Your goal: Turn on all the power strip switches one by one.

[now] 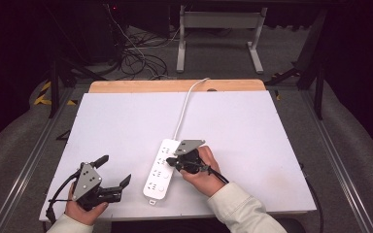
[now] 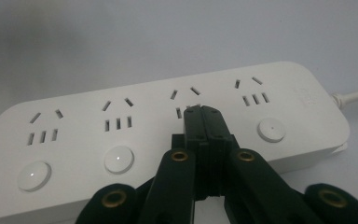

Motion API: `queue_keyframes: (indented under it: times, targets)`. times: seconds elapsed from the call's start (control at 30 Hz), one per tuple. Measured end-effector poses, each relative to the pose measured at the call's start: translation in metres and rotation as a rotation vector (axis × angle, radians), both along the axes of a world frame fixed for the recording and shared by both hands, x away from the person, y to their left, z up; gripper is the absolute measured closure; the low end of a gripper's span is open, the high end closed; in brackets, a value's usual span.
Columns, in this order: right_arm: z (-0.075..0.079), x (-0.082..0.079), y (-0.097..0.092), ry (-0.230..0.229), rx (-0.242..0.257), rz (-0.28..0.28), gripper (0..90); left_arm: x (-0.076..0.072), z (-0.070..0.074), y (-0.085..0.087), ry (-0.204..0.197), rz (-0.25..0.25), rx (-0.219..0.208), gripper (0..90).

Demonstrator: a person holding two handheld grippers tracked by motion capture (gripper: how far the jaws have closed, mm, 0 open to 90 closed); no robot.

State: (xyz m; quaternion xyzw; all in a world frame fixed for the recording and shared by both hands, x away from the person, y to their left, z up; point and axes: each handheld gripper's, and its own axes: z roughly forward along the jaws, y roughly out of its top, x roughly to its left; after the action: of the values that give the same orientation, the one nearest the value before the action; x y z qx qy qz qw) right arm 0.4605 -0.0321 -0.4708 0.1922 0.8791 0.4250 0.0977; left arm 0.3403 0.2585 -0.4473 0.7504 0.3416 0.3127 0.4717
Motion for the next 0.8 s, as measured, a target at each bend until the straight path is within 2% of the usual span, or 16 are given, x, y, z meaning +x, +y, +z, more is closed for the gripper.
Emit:
queue_keyframes:
  times: [0.2, 0.27, 0.33, 0.37, 0.4, 0.43, 0.47, 0.53, 0.7, 0.8]
  targets:
    - [0.000, -0.001, 0.001, 0.021, -0.001, -0.027, 90.0, 0.000, 0.000, 0.000, 0.003, 0.001, 0.002, 9.3]
    - [0.000, -0.002, 0.002, 0.007, -0.006, -0.027, 90.0, 0.000, 0.000, 0.000, 0.003, 0.002, 0.001, 9.3]
    - [0.002, -0.002, 0.000, -0.032, 0.001, 0.002, 90.0, 0.000, 0.000, 0.000, 0.002, 0.001, 0.000, 9.3]
    - [0.006, -0.003, -0.002, -0.052, 0.040, 0.009, 90.0, 0.000, 0.000, 0.001, -0.001, 0.000, 0.003, 9.3]
    - [0.013, -0.004, -0.005, -0.065, 0.113, 0.012, 90.0, 0.000, 0.000, 0.001, -0.002, 0.000, 0.000, 9.3]
    - [0.021, -0.004, -0.009, -0.078, 0.160, 0.004, 90.0, 0.000, 0.000, 0.001, 0.003, 0.000, -0.005, 9.3]
    - [0.028, -0.004, -0.011, -0.089, 0.173, -0.002, 90.0, 0.001, 0.000, 0.001, 0.005, 0.002, -0.006, 9.3]
    - [0.034, -0.004, -0.014, -0.096, 0.177, -0.001, 90.0, 0.002, -0.001, 0.001, 0.009, 0.001, -0.006, 9.3]
    - [0.027, -0.004, -0.013, -0.074, 0.152, 0.001, 90.0, 0.000, 0.000, 0.001, -0.002, 0.000, 0.005, 9.3]
    - [0.027, -0.003, -0.012, -0.080, 0.154, 0.001, 90.0, 0.001, 0.000, 0.001, 0.003, 0.003, -0.007, 9.3]
